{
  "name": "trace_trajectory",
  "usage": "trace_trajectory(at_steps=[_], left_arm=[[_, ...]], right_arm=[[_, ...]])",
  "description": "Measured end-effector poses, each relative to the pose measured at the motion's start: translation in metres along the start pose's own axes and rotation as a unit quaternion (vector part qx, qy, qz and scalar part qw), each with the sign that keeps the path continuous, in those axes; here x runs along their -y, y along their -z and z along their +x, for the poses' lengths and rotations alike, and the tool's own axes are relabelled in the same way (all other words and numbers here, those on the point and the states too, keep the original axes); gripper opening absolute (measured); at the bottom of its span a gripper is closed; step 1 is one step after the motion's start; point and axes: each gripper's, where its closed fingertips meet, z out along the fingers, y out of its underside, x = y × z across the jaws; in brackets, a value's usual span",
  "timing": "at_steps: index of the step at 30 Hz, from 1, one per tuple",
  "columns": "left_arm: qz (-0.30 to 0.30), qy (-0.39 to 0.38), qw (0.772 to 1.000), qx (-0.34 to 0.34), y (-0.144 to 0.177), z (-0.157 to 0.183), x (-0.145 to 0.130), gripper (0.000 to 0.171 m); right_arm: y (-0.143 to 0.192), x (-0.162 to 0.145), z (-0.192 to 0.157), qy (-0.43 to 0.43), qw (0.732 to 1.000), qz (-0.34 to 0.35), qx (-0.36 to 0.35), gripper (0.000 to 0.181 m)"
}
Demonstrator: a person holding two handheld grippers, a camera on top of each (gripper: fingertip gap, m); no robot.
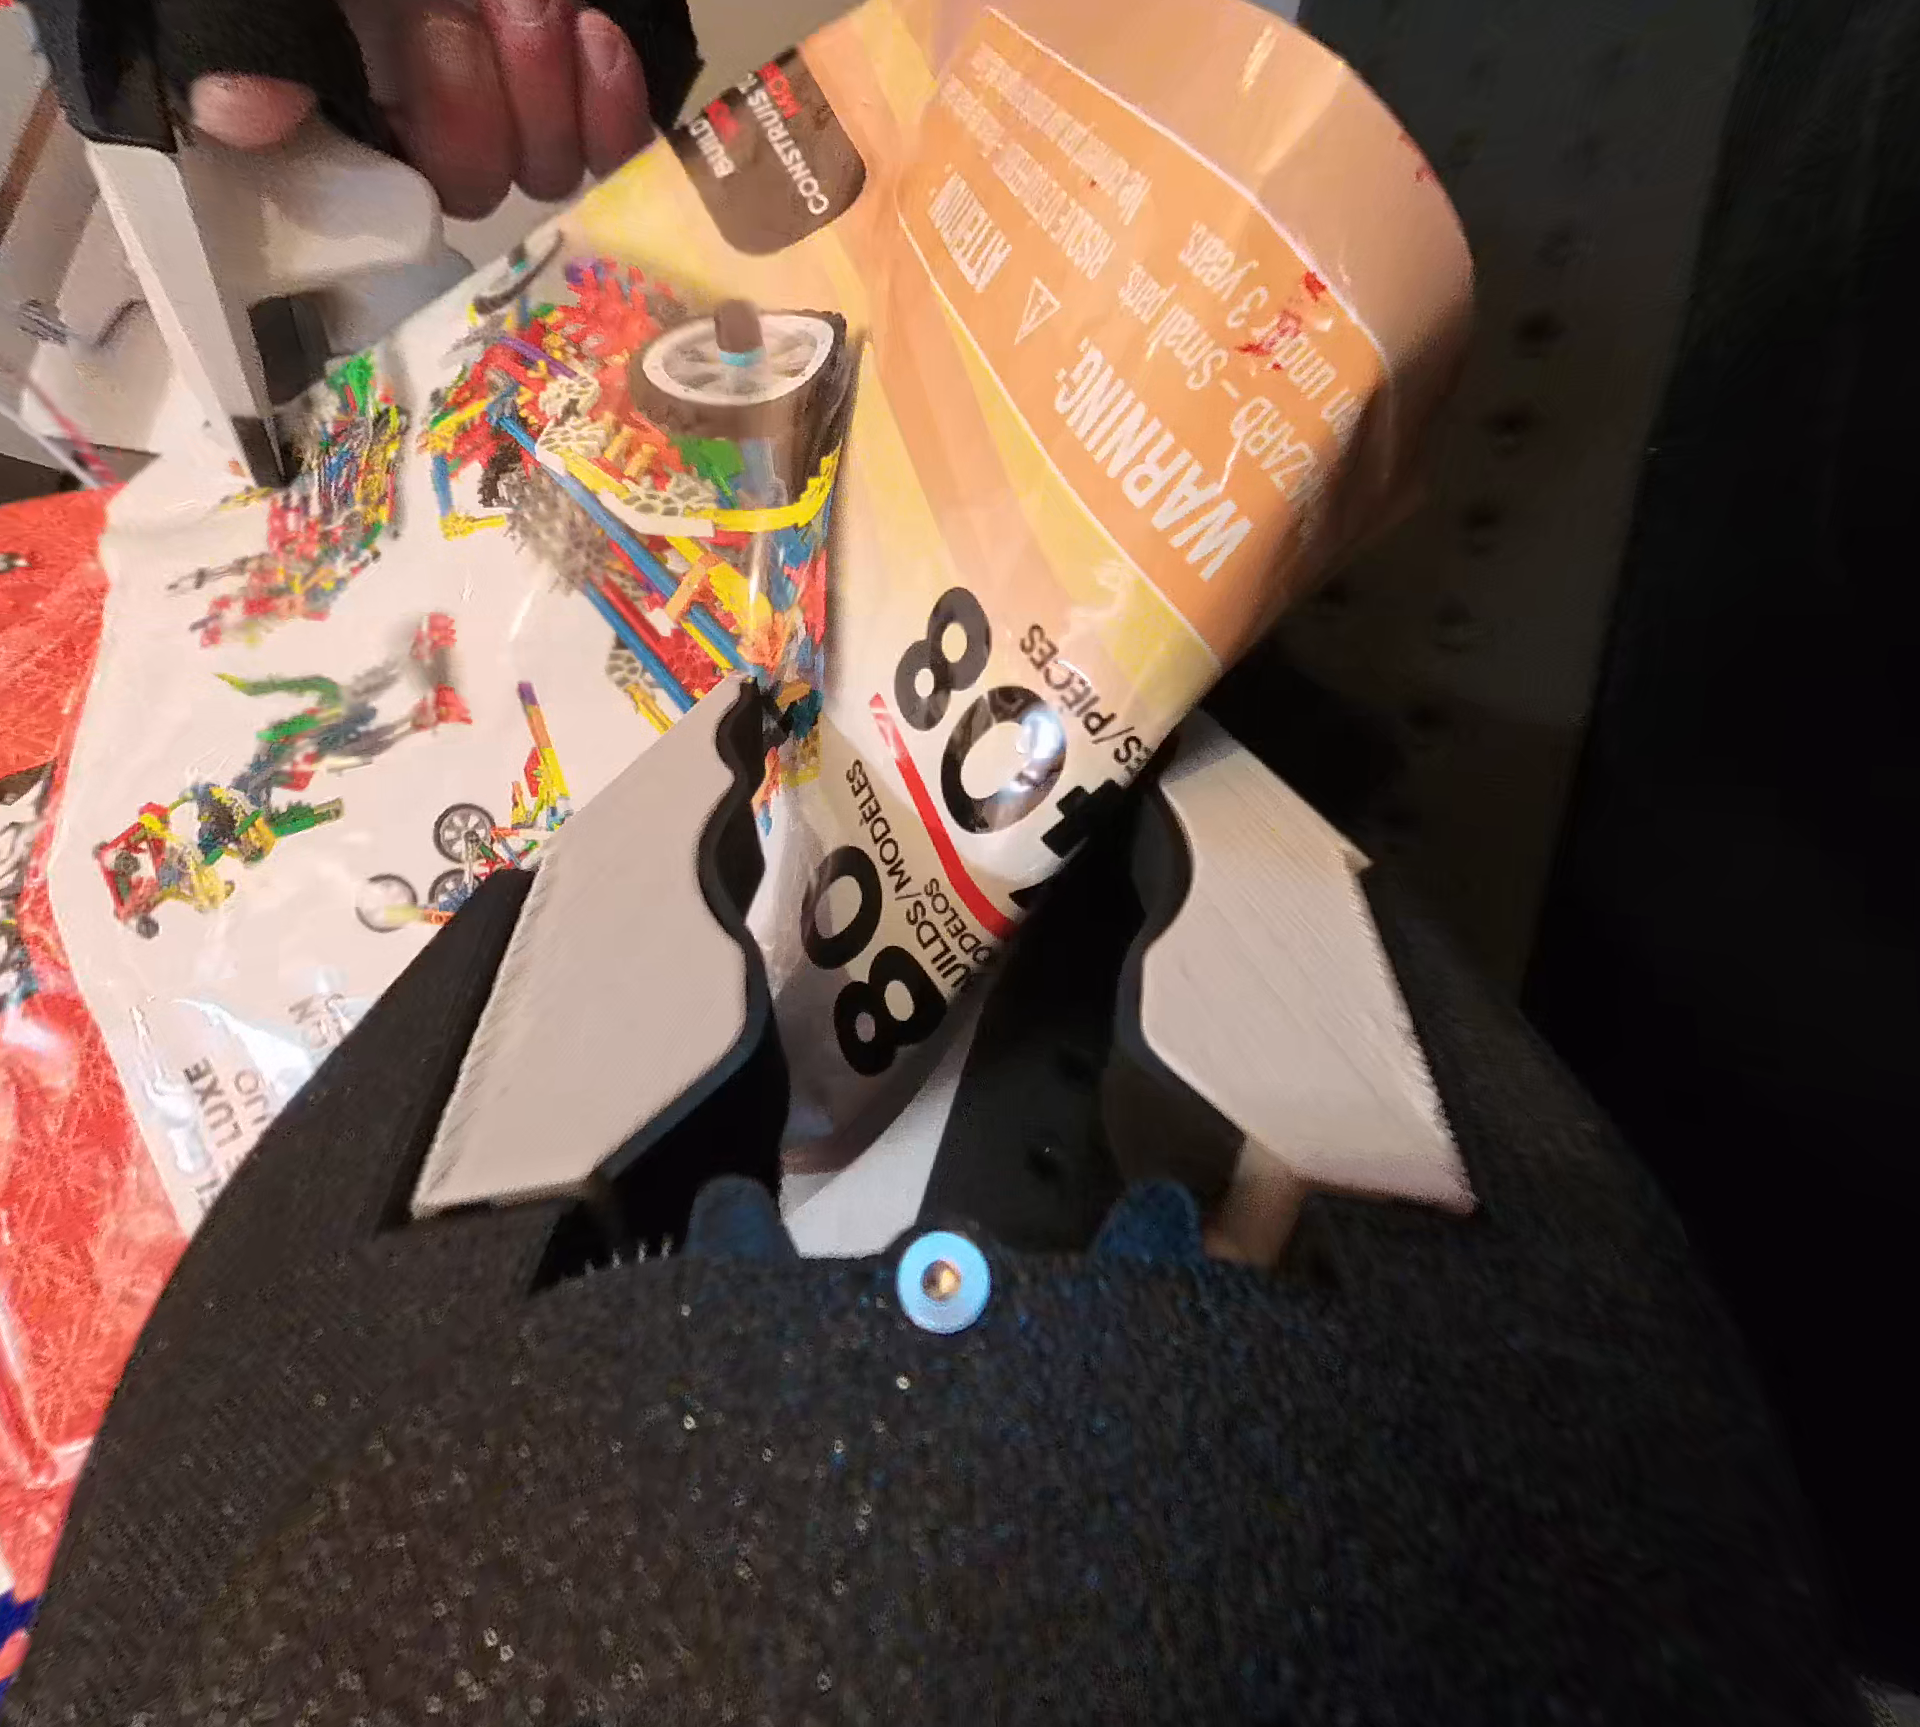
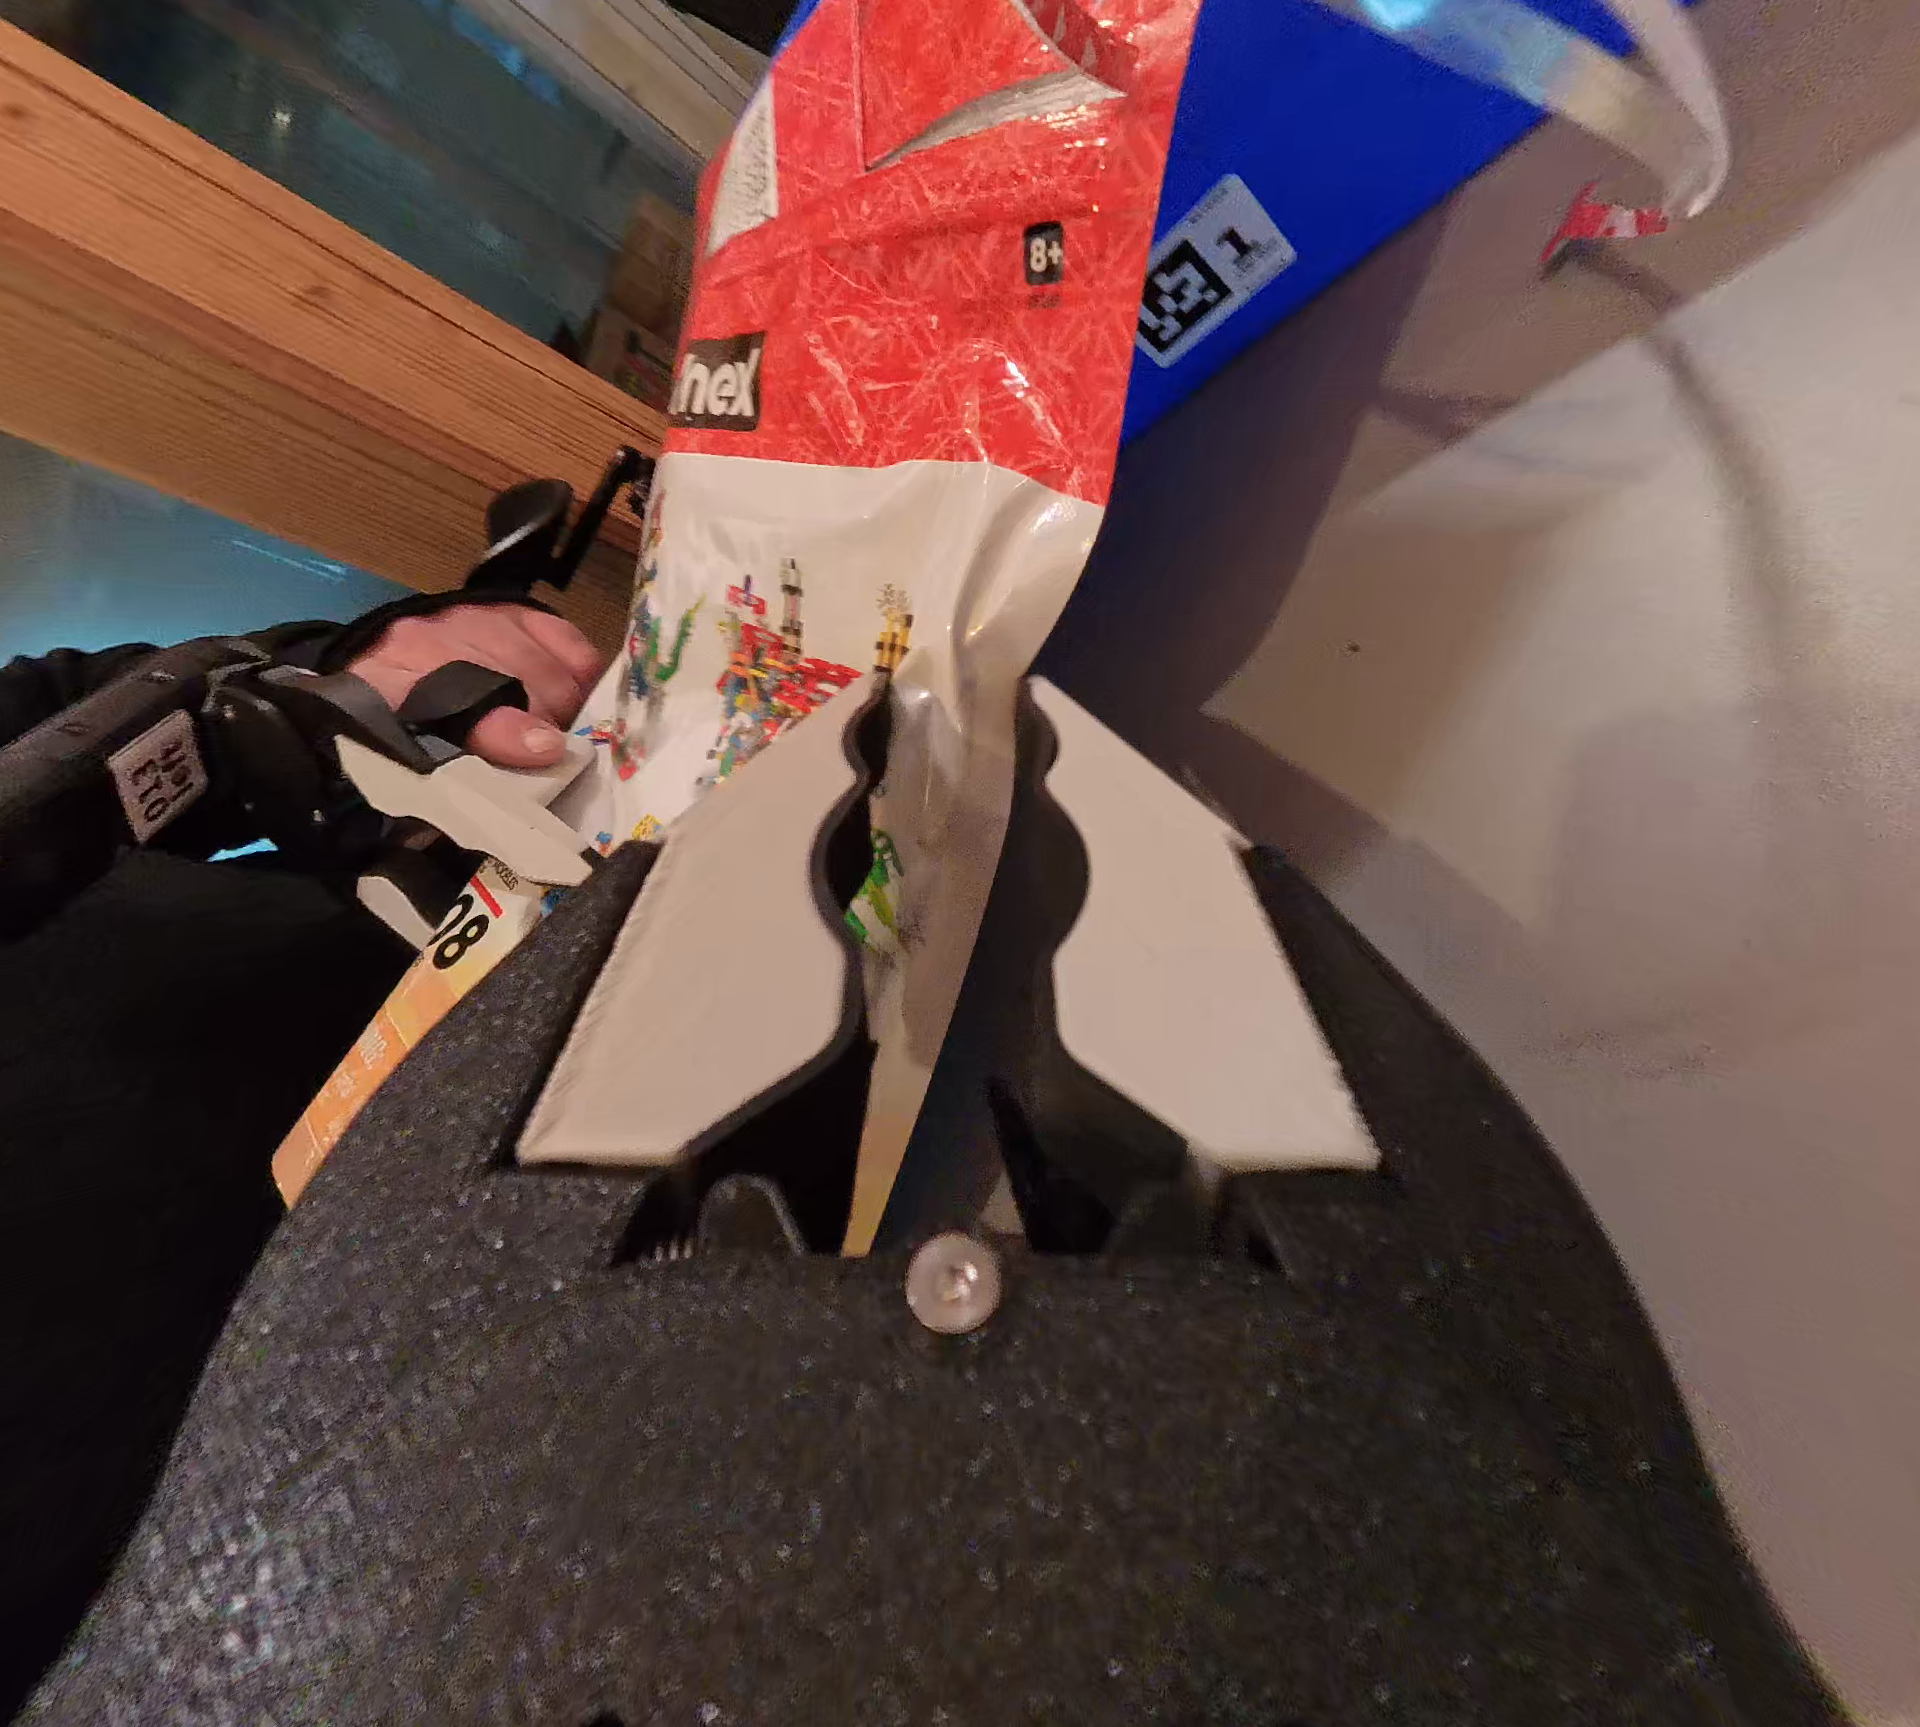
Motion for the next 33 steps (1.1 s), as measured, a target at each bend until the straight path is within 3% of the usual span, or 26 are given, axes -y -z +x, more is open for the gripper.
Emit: trace_trajectory(at_steps=[3, 6, 10, 13, 16, 17, 19, 21, 23, 25, 28, 30, 33], left_arm=[[0.005, 0.009, 1.000, 0.004, 0.006, -0.001, -0.001, 0.069], [0.034, 0.051, 0.998, 0.013, 0.026, -0.008, 0.004, 0.073], [0.090, 0.110, 0.990, 0.027, 0.073, -0.020, 0.007, 0.063], [0.118, 0.153, 0.980, 0.035, 0.109, -0.045, 0.009, 0.059], [0.151, 0.182, 0.968, 0.078, 0.135, -0.097, 0.022, 0.052], [0.144, 0.201, 0.965, 0.087, 0.133, -0.116, 0.023, 0.049], [0.123, 0.222, 0.963, 0.092, 0.116, -0.147, 0.023, 0.058], [0.134, 0.230, 0.958, 0.105, 0.098, -0.175, 0.031, 0.059], [0.114, 0.257, 0.956, 0.084, 0.074, -0.188, 0.029, 0.064], [0.122, 0.282, 0.948, 0.083, 0.061, -0.202, 0.031, 0.055], [0.130, 0.332, 0.934, 0.022, 0.048, -0.199, 0.034, 0.039], [0.114, 0.348, 0.930, 0.009, 0.040, -0.195, 0.028, 0.038], [0.139, 0.371, 0.918, -0.015, 0.035, -0.190, 0.035, 0.033]], right_arm=[[-0.002, -0.002, -0.007, 0.027, 1.000, 0.005, 0.001, 0.002], [0.006, 0.001, -0.015, 0.041, 0.999, 0.024, -0.003, 0.000], [0.027, 0.004, -0.026, 0.069, 0.996, 0.051, -0.022, 0.000], [0.045, -0.001, -0.027, 0.093, 0.993, 0.061, -0.046, 0.000], [0.057, 0.000, -0.036, 0.125, 0.988, 0.081, -0.049, 0.000], [0.060, -0.002, -0.036, 0.132, 0.987, 0.076, -0.059, 0.000], [0.062, -0.004, -0.044, 0.164, 0.982, 0.067, -0.069, 0.000], [0.063, -0.004, -0.057, 0.186, 0.978, 0.074, -0.059, 0.000], [0.063, -0.008, -0.064, 0.206, 0.974, 0.061, -0.067, 0.000], [0.063, -0.012, -0.069, 0.220, 0.971, 0.048, -0.074, 0.000], [0.065, -0.014, -0.077, 0.226, 0.970, 0.051, -0.077, 0.000], [0.068, -0.016, -0.083, 0.234, 0.968, 0.054, -0.073, 0.000], [0.073, -0.018, -0.087, 0.238, 0.967, 0.059, -0.075, 0.000]])
